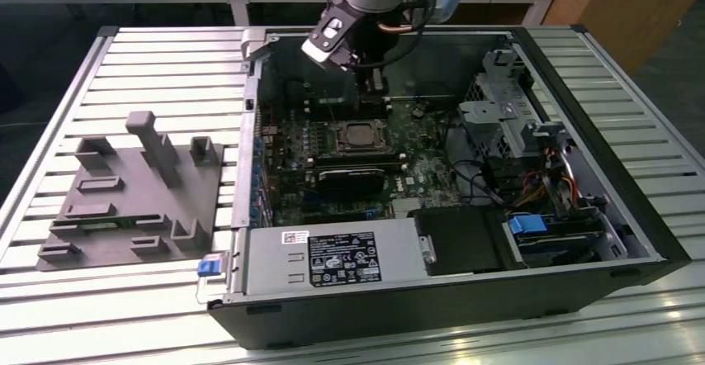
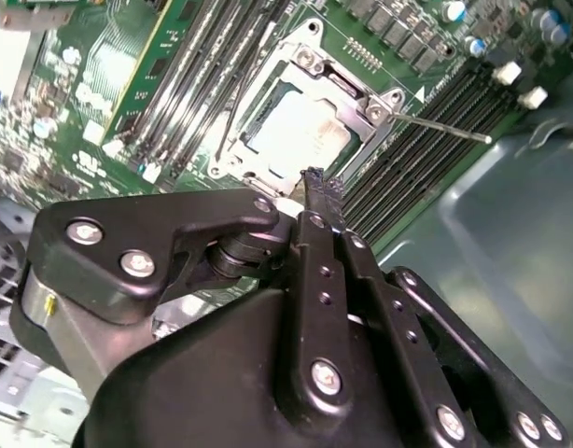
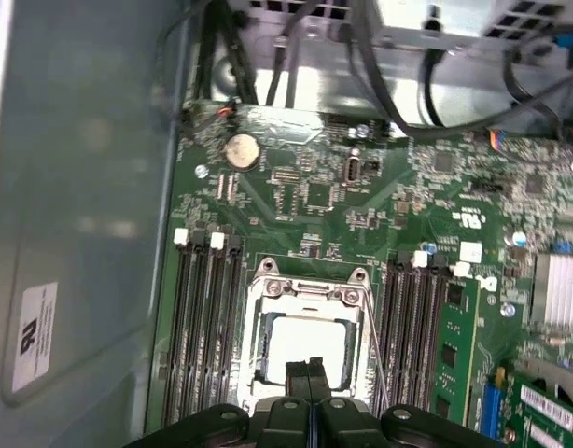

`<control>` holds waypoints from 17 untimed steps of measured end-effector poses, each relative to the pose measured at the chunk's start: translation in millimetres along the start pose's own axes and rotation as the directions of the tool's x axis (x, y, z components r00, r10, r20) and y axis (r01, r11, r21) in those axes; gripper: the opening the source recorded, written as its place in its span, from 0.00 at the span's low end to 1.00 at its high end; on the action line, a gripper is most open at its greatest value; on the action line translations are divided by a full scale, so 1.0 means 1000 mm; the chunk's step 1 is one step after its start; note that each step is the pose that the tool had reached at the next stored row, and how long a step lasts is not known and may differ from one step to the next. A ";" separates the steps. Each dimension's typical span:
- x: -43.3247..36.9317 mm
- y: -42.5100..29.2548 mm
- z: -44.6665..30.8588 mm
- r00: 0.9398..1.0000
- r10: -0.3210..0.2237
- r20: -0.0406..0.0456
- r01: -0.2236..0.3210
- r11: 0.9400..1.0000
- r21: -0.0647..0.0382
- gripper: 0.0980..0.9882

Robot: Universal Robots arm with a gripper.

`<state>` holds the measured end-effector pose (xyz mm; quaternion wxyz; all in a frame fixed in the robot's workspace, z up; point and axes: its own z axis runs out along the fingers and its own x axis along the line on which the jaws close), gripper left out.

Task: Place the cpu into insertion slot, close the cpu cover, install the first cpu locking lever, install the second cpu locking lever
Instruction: 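Install the first cpu locking lever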

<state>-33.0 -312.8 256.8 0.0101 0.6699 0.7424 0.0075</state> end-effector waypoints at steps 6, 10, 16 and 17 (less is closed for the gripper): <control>0.0000 0.0000 0.0001 0.994 -0.109 -0.003 0.109 0.994 -0.001 0.01; 0.0000 0.0000 0.0002 0.983 -0.182 -0.004 0.182 0.983 -0.001 0.01; 0.0000 0.0000 0.0002 0.961 -0.278 -0.007 0.278 0.961 -0.002 0.01; 0.0000 0.0000 0.0002 0.957 -0.291 -0.007 0.291 0.957 -0.003 0.01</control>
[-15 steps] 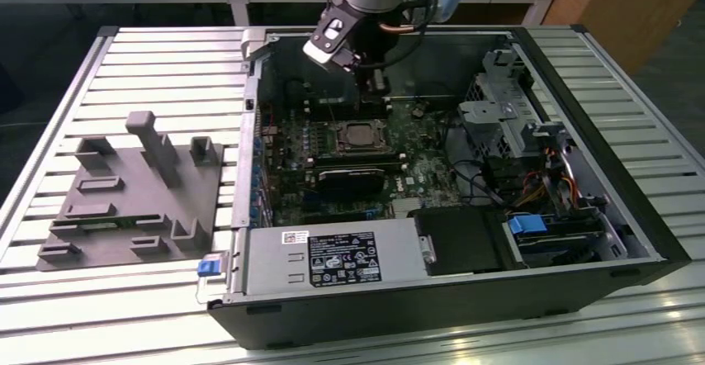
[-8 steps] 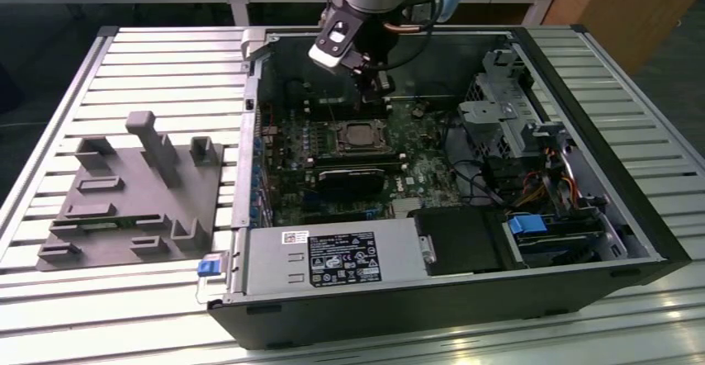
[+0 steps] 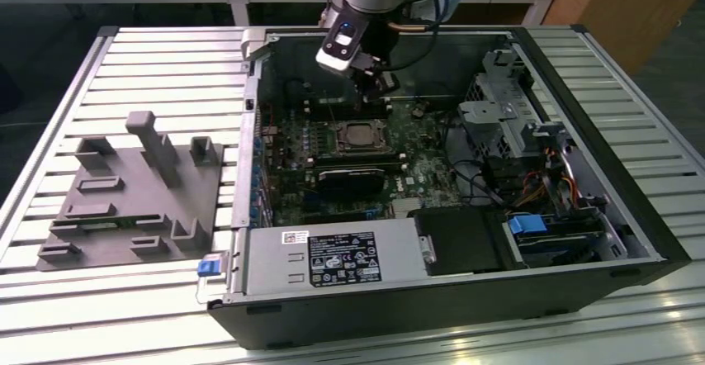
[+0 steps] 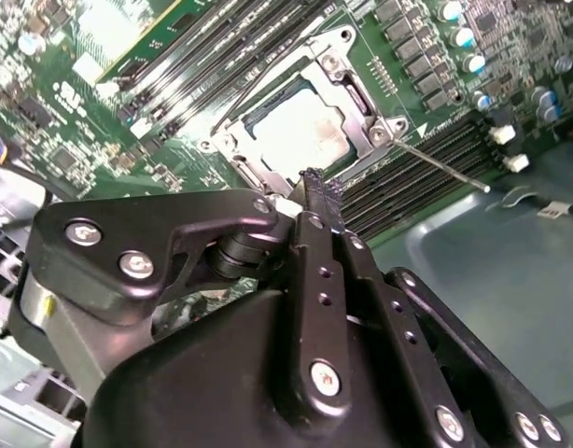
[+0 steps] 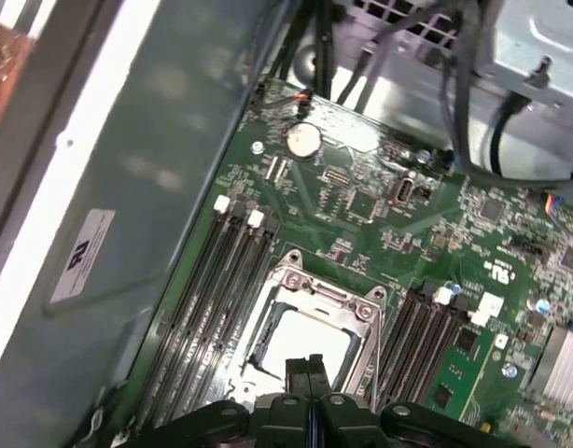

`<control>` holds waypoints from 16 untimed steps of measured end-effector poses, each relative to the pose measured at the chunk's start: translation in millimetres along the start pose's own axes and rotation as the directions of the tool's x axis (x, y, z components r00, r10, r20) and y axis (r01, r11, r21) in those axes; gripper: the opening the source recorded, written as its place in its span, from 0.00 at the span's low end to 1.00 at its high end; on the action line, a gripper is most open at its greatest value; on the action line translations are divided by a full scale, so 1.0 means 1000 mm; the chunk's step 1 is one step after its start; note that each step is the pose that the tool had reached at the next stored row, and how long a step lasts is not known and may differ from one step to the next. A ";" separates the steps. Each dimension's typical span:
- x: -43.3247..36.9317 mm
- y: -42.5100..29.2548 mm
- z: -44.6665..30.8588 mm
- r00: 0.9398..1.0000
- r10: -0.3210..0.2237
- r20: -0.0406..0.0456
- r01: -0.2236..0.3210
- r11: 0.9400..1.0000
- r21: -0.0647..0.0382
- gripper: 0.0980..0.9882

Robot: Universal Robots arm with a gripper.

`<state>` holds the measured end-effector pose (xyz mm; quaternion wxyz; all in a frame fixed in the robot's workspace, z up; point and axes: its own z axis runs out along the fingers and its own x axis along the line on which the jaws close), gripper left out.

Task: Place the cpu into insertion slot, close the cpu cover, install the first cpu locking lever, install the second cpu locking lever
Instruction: 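Install the first cpu locking lever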

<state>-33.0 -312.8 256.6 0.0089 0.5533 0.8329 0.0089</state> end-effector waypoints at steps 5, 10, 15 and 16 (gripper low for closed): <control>0.0000 0.0000 0.0000 0.999 -0.054 -0.001 0.054 0.999 0.000 0.01; 0.0000 0.0000 0.0000 0.995 -0.097 -0.002 0.097 0.995 -0.001 0.01; 0.0000 0.0000 0.0000 0.990 -0.138 -0.003 0.138 0.990 -0.001 0.01; 0.0000 0.0000 0.0000 0.989 -0.147 -0.004 0.147 0.989 -0.001 0.01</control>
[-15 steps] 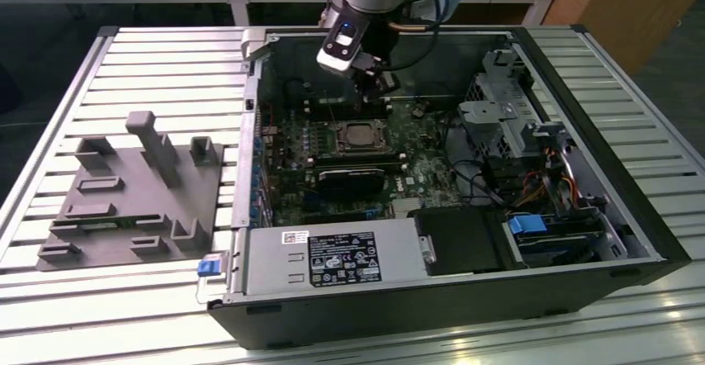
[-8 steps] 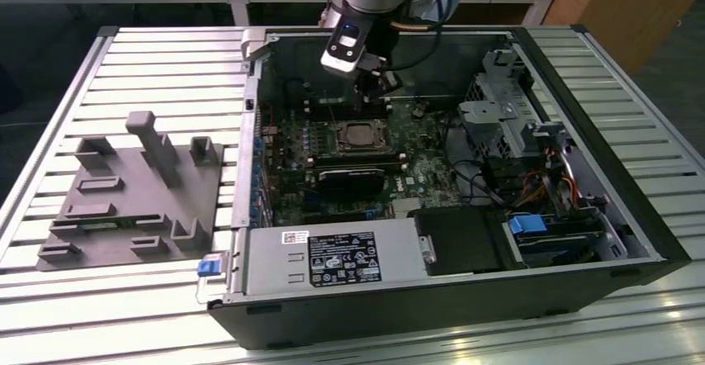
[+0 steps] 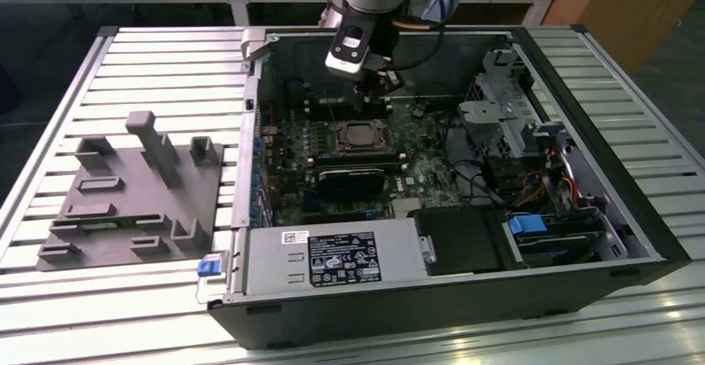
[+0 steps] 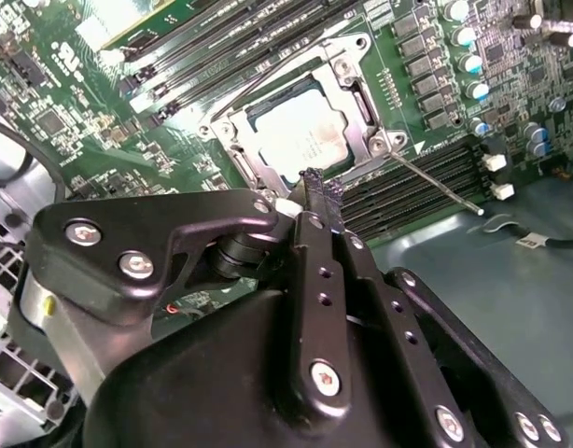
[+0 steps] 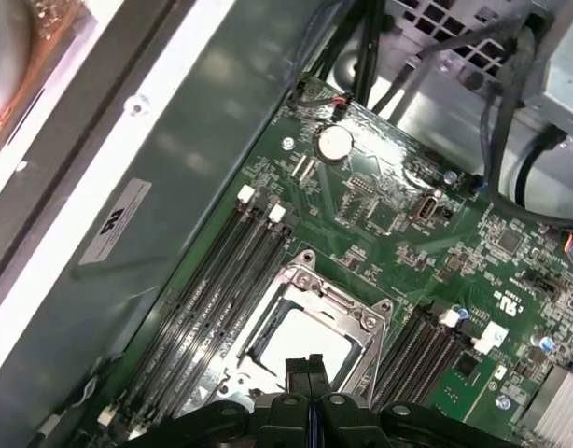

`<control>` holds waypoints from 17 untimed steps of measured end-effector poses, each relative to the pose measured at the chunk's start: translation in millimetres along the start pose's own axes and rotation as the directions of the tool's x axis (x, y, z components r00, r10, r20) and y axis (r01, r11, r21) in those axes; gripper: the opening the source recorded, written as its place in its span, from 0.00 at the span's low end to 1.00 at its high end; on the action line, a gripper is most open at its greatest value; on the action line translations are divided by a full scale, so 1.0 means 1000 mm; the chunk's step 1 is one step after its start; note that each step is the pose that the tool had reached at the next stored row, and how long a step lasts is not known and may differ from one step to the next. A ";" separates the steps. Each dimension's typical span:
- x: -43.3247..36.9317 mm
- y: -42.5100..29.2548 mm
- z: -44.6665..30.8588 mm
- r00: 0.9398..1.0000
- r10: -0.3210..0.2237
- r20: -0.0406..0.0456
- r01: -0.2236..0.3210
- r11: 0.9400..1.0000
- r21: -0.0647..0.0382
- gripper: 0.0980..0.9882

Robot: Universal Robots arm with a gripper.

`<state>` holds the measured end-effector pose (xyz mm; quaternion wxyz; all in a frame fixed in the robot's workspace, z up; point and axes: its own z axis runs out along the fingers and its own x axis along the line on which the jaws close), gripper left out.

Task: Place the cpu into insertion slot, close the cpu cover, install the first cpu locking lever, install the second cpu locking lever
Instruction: 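Install the first cpu locking lever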

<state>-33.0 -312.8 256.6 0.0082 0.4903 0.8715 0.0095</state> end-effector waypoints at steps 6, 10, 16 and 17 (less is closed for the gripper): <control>0.0000 0.0000 0.0000 0.999 -0.049 -0.001 0.049 0.999 0.000 0.01; 0.0000 0.0000 0.0000 0.997 -0.081 -0.002 0.081 0.997 0.000 0.01; 0.0000 0.0000 0.0000 0.992 -0.129 -0.003 0.129 0.992 -0.001 0.01; 0.0000 0.0000 0.0000 0.990 -0.140 -0.003 0.140 0.990 -0.001 0.01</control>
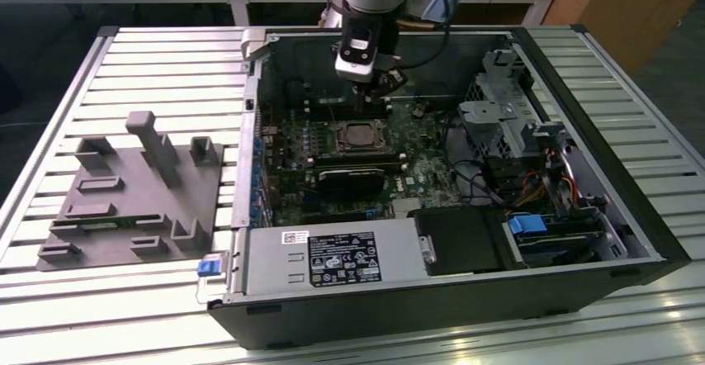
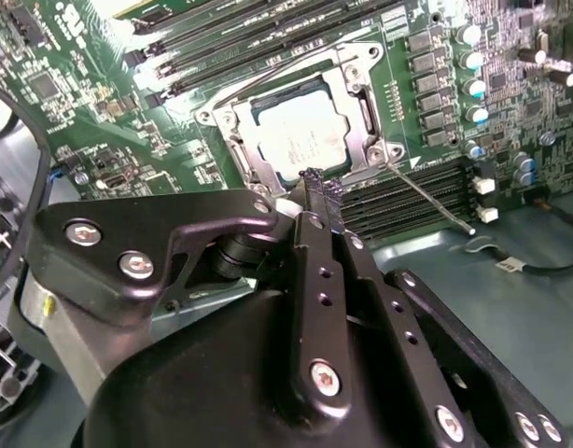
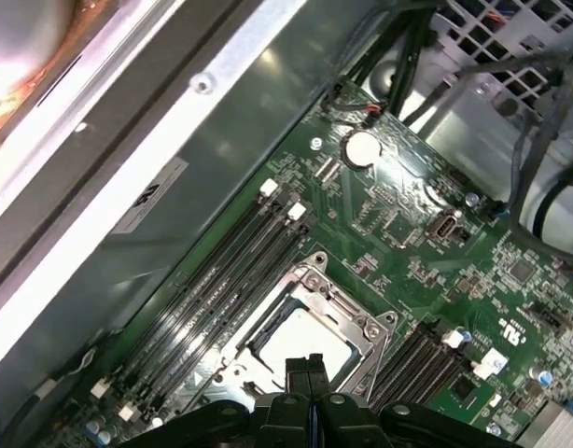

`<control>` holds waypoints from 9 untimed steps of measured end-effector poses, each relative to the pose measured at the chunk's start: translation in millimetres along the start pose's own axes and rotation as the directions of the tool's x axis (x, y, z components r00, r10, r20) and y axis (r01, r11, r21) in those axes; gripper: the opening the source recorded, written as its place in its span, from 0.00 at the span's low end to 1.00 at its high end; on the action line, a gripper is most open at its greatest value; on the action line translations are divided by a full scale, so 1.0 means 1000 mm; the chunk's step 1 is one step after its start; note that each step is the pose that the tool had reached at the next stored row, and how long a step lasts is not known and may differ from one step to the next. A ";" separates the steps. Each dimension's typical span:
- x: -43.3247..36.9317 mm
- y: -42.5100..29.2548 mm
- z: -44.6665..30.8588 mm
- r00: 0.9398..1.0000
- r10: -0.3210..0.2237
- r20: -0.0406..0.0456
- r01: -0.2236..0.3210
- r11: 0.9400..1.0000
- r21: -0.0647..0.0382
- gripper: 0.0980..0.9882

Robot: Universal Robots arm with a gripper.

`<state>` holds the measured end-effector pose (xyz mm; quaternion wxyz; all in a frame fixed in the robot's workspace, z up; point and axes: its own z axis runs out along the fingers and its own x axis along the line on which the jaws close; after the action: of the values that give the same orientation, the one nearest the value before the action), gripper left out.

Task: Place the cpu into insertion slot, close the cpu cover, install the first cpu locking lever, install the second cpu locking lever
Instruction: 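Install the first cpu locking lever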

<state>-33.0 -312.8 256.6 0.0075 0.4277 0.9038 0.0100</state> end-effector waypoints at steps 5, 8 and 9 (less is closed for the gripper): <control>0.0000 0.0000 0.0000 0.997 -0.081 -0.002 0.081 0.997 -0.001 0.01; 0.0000 0.0000 0.0000 0.991 -0.135 -0.003 0.135 0.991 -0.001 0.01; 0.0000 0.0000 0.0000 0.988 -0.151 -0.004 0.151 0.988 -0.001 0.01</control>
<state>-33.0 -312.8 256.6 0.0068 0.3579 0.9337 0.0106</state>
